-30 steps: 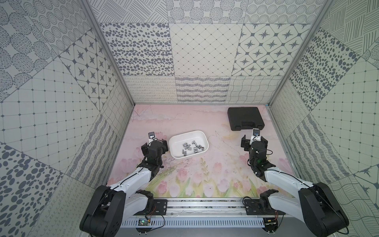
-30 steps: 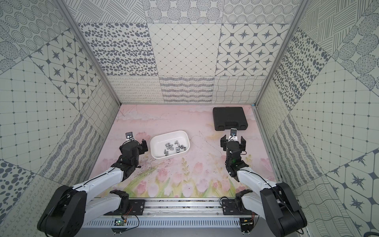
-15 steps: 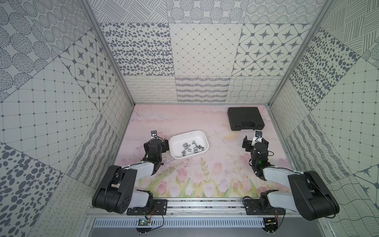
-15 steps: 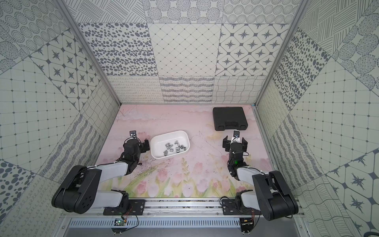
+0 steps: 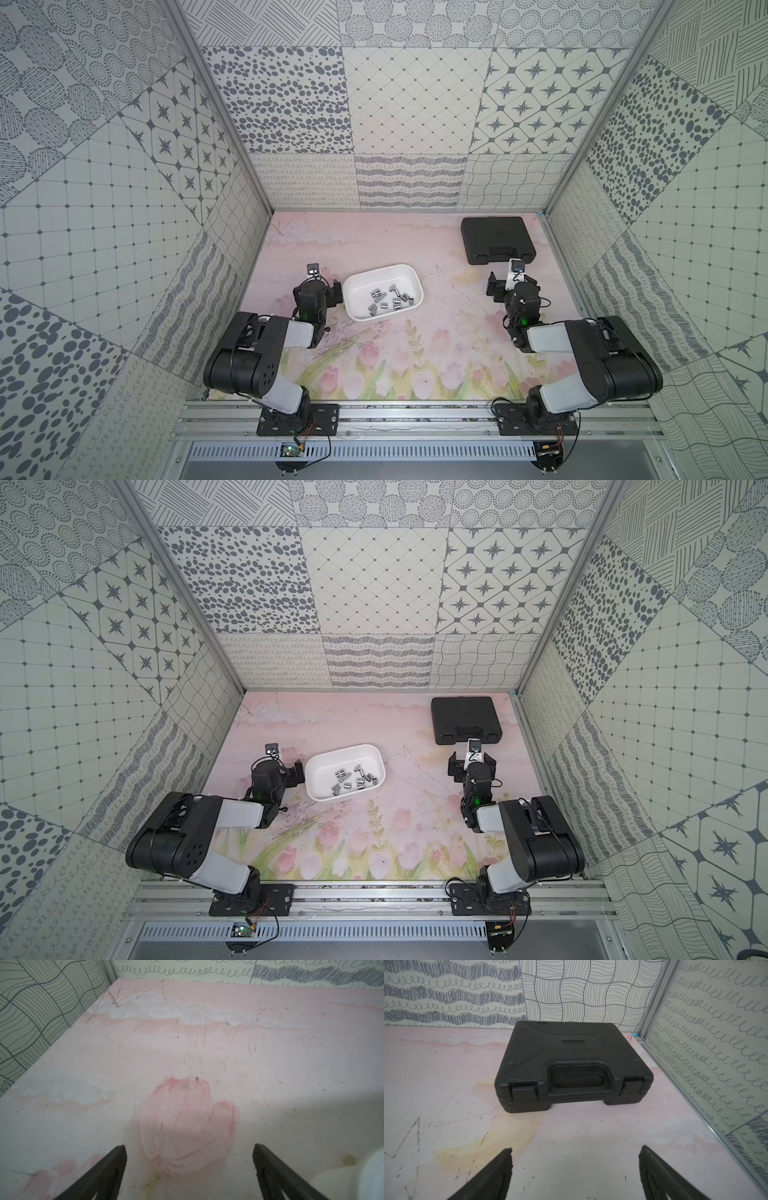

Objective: Put the socket on the desktop into the storage box
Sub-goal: Reset both arms

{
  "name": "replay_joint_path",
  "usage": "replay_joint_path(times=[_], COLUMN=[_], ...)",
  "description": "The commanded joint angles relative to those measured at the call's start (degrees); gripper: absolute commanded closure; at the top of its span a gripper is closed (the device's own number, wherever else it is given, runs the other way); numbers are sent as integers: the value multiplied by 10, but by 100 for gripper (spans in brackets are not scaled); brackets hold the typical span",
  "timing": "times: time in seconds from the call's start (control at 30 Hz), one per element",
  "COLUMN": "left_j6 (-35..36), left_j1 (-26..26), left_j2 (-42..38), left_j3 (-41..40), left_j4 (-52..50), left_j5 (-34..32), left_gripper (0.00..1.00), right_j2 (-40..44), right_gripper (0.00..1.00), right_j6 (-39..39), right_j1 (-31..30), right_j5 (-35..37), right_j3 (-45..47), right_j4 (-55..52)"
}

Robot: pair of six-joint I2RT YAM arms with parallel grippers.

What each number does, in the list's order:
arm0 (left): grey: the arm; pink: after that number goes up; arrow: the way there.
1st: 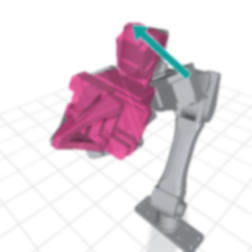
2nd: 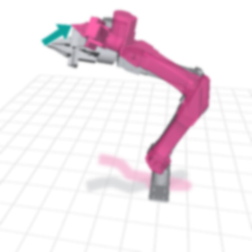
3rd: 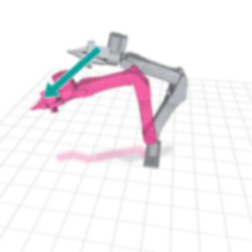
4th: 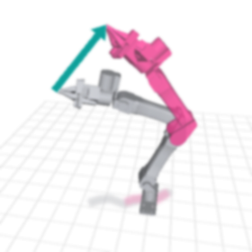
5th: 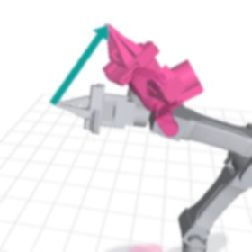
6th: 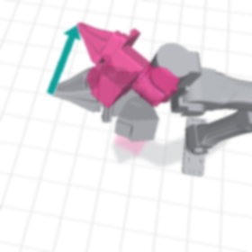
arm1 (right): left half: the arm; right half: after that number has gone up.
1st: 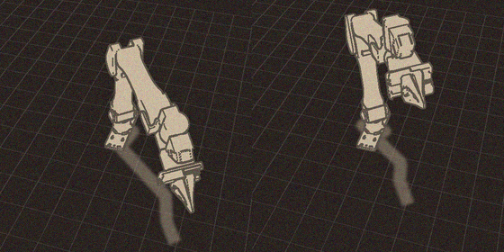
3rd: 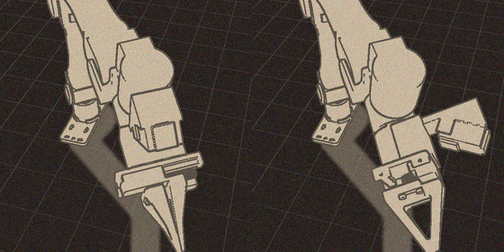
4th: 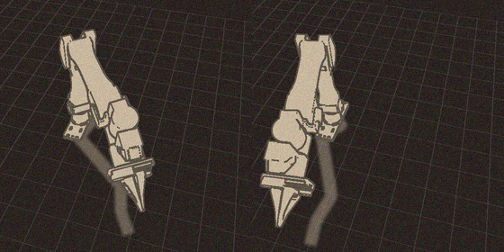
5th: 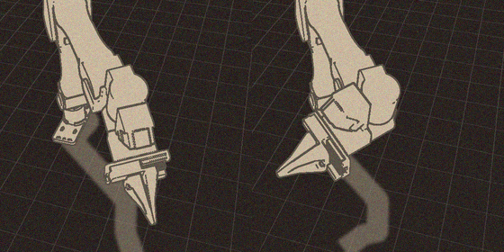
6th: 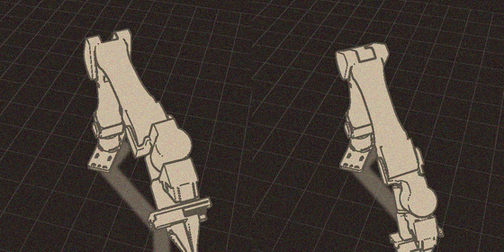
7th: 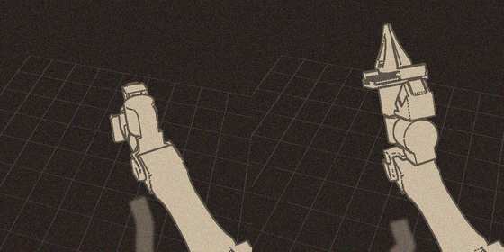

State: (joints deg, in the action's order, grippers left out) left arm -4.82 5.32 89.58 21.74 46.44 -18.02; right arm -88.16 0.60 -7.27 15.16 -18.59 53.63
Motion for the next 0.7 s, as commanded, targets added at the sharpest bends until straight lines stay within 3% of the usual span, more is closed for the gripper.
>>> replay_joint_path(times=[0.0, 0.67], left_j6=[1, -5], left_j1=[-8, -9], left_j2=[11, 5], left_j3=[5, 8], left_j4=[60, 39], left_j5=[34, 37], left_gripper=[1, 1], right_j2=[-6, -9], right_gripper=[3, 3], right_j6=[-12, -21], right_j1=[12, 24], right_j5=[-36, -49], right_j3=[-35, -41], right_j4=[-24, -38])
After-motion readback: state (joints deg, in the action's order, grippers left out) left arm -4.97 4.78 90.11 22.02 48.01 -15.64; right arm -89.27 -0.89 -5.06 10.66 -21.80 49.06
